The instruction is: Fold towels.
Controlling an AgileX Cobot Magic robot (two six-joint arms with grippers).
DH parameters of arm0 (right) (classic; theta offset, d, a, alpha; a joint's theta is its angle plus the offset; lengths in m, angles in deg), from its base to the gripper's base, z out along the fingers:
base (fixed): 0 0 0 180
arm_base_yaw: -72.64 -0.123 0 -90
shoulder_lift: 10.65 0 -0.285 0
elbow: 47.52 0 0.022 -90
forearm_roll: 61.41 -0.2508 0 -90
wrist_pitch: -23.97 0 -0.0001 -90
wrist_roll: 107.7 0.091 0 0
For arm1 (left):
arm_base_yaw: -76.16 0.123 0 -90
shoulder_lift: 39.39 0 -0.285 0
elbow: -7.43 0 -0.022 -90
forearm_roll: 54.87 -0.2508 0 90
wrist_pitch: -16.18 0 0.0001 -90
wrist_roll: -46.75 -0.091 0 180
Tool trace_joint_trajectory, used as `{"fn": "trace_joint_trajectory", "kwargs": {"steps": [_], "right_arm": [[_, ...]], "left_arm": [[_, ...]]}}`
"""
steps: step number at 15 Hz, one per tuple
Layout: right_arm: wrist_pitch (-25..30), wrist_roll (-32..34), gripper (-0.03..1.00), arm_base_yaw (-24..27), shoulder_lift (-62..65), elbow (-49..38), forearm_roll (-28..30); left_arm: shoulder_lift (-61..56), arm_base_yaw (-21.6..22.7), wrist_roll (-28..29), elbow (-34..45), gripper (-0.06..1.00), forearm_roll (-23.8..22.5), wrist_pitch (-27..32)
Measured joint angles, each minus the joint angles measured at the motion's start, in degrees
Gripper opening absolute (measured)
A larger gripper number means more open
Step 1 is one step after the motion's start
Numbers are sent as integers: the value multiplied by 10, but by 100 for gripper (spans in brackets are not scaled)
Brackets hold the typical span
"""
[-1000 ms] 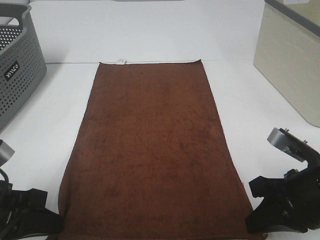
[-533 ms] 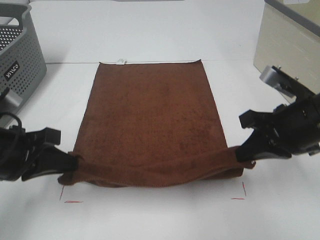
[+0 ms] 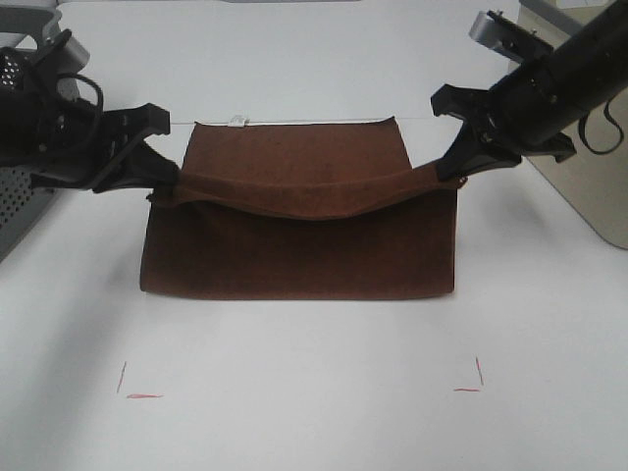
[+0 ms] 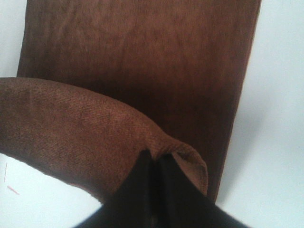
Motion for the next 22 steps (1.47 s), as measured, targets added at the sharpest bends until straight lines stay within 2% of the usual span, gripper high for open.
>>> {"fn": "trace_joint_trajectory", "kwargs": {"steps": [3, 4, 5, 8, 12, 14, 16, 19, 22], "right_arm": [[10, 10, 0, 0, -88, 150, 1], [11, 13, 0, 0, -102, 174, 1], [21, 15, 0, 0, -138, 242, 2], [41, 16, 0, 0, -220, 378, 5], [40, 26, 0, 0, -322, 519, 23], [25, 26, 0, 0, -363, 556, 31], [-11, 26, 0, 0, -388, 562, 32], [-57, 26, 0, 0, -410, 562, 33], [-73, 25, 0, 0, -420, 562, 32]], "left_arm": [[89, 0, 26, -137, 0, -48, -9], [102, 0, 28, -157, 0, -54, -9], [135, 1, 30, -210, 0, -64, -13], [199, 14, 30, -301, 0, -65, -34], [289, 26, 32, -425, 0, -64, -49], [341, 26, 32, -487, 0, -64, -52], [386, 26, 32, -533, 0, -64, -78], [442, 26, 32, -579, 0, -64, -97], [467, 26, 32, -595, 0, -64, -104]]}}
